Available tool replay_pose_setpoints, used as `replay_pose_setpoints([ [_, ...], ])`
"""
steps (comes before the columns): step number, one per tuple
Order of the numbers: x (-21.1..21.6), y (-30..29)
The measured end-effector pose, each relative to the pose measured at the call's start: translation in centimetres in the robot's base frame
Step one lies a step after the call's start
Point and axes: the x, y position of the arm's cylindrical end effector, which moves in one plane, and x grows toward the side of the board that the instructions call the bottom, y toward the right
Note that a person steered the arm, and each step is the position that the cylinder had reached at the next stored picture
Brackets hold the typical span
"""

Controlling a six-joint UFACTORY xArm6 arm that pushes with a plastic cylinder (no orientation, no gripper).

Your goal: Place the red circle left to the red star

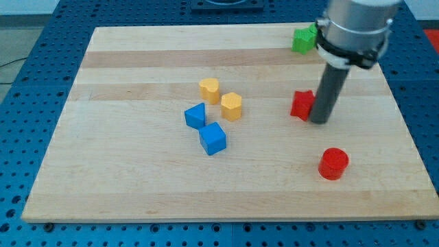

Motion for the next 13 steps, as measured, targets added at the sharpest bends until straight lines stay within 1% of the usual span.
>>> replay_pose_setpoints([
  [1, -0.7, -3.6],
  [2, -2.6, -5.3],
  [4, -3.0, -8.3],
  [5, -4.8, -11.8],
  [6, -7.7, -9.4],
  [7, -5.6, -0.1],
  [8, -3.8, -1.3],
  [9, 4.4, -3.2],
  [10, 14.1, -4.3],
  [11, 16.9, 0.0],
  [12, 12.7, 5.6],
  [13, 10.2, 5.3],
])
